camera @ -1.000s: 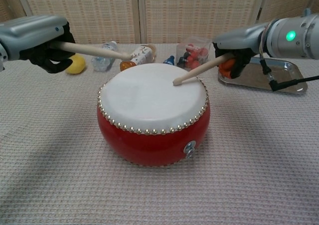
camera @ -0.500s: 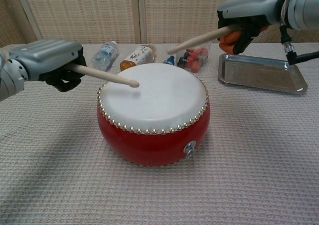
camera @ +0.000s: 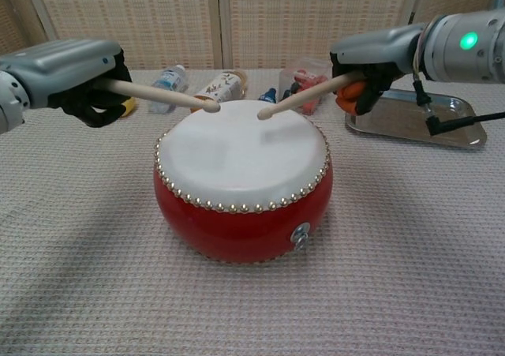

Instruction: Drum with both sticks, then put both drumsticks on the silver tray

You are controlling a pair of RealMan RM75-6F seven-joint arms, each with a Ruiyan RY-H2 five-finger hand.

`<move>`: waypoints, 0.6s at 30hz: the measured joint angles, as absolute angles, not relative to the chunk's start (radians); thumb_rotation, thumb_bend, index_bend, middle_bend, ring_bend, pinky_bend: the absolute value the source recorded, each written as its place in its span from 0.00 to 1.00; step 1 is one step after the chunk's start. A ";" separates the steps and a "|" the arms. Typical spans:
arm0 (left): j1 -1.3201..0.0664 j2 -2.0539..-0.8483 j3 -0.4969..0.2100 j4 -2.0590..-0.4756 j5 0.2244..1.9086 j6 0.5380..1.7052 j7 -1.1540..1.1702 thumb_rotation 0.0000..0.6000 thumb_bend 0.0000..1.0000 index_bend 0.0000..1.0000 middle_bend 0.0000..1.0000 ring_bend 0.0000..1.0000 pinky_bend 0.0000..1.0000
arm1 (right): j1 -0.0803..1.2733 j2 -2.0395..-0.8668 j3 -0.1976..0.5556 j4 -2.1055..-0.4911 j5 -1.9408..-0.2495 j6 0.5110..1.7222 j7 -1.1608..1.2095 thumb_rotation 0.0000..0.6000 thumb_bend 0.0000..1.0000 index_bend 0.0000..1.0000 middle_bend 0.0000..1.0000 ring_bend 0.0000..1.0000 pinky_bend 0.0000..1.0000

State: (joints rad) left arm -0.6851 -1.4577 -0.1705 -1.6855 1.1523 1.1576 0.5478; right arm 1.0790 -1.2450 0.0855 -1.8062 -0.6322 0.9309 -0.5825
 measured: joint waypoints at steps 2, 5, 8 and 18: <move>-0.697 -1.487 -0.156 -1.649 1.132 1.130 0.583 1.00 0.97 1.00 1.00 1.00 1.00 | 1.068 -1.209 0.102 -1.850 -0.665 0.944 -0.559 1.00 0.82 1.00 1.00 1.00 1.00; -0.713 -1.520 -0.138 -1.606 1.089 1.093 0.633 1.00 0.97 1.00 1.00 1.00 1.00 | 1.046 -1.162 0.120 -1.900 -0.707 0.959 -0.528 1.00 0.82 1.00 1.00 1.00 1.00; -0.711 -1.526 -0.139 -1.605 1.077 1.103 0.631 1.00 0.97 1.00 1.00 1.00 1.00 | 1.041 -1.160 0.115 -1.897 -0.708 0.952 -0.531 1.00 0.82 1.00 1.00 1.00 1.00; -0.643 -1.403 -0.191 -1.737 1.206 1.272 0.484 1.00 0.97 1.00 1.00 1.00 1.00 | 1.092 -1.322 0.030 -1.695 -0.567 0.888 -0.670 1.00 0.82 1.00 1.00 1.00 1.00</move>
State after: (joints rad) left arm -0.6430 -1.4028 -0.1909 -1.7369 1.2060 1.2723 0.4838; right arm 1.0917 -1.3223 0.0297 -1.6954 -0.5667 0.8876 -0.6697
